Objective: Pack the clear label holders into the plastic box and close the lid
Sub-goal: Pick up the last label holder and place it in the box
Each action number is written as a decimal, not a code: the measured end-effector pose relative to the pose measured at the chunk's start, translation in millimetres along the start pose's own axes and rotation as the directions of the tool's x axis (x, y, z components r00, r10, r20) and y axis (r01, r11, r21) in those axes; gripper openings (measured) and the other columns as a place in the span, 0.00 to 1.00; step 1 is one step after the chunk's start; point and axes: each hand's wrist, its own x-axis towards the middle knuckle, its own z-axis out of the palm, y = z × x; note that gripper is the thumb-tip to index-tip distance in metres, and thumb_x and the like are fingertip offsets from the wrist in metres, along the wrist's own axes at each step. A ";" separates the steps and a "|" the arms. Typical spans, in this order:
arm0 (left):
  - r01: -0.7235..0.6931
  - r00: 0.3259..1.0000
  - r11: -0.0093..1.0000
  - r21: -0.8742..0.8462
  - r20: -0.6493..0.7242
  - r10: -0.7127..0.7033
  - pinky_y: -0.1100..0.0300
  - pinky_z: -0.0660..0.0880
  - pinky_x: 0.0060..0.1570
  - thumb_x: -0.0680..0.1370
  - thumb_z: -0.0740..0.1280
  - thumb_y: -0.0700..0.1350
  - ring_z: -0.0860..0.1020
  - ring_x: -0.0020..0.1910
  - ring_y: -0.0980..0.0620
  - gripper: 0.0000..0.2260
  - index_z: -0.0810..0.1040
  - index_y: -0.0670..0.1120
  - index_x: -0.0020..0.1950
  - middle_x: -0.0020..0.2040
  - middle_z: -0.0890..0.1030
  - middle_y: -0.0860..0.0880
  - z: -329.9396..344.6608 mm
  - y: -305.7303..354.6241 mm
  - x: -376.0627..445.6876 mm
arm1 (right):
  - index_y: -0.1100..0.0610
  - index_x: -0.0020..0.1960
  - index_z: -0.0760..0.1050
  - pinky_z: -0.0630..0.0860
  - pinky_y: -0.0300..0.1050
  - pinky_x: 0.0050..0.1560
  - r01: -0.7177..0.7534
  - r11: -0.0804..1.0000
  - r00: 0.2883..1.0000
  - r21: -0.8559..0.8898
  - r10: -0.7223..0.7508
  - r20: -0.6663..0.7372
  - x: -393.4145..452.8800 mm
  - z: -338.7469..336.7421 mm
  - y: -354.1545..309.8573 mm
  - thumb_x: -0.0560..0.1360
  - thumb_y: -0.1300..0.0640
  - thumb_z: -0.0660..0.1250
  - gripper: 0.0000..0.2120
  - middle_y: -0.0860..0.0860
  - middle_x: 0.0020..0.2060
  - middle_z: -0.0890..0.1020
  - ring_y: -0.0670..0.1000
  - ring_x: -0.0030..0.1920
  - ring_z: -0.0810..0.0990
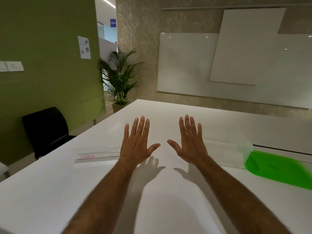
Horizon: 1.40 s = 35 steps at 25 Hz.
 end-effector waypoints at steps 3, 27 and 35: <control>0.047 0.999 0.998 0.044 0.012 -0.048 0.37 0.47 0.76 0.74 0.46 0.74 0.48 0.81 0.41 0.44 0.49 0.46 0.82 0.82 0.48 0.44 -1.5 -29.2 -15.9 | 0.52 0.79 0.39 0.42 0.66 0.75 0.047 0.998 0.999 0.039 -0.048 0.017 4.1 10.1 -25.5 0.73 0.26 0.42 0.44 0.54 0.79 0.41 0.56 0.78 0.39; 0.769 0.629 0.583 -0.264 0.149 -0.763 0.43 0.73 0.62 0.77 0.63 0.64 0.74 0.66 0.41 0.31 0.67 0.47 0.75 0.69 0.77 0.44 -2.7 -184.0 -91.5 | 0.50 0.66 0.72 0.74 0.44 0.57 -0.206 0.728 0.918 0.654 -0.087 0.386 24.3 72.5 -156.9 0.76 0.48 0.65 0.19 0.50 0.52 0.83 0.50 0.52 0.81; 0.771 0.577 0.436 -0.464 0.218 -0.787 0.53 0.81 0.52 0.79 0.69 0.46 0.83 0.52 0.42 0.14 0.78 0.45 0.64 0.57 0.85 0.43 -4.5 -186.7 -96.0 | 0.52 0.54 0.80 0.77 0.39 0.48 -0.342 0.620 0.915 0.706 0.048 0.401 25.0 75.0 -167.1 0.72 0.59 0.70 0.11 0.47 0.35 0.84 0.44 0.41 0.82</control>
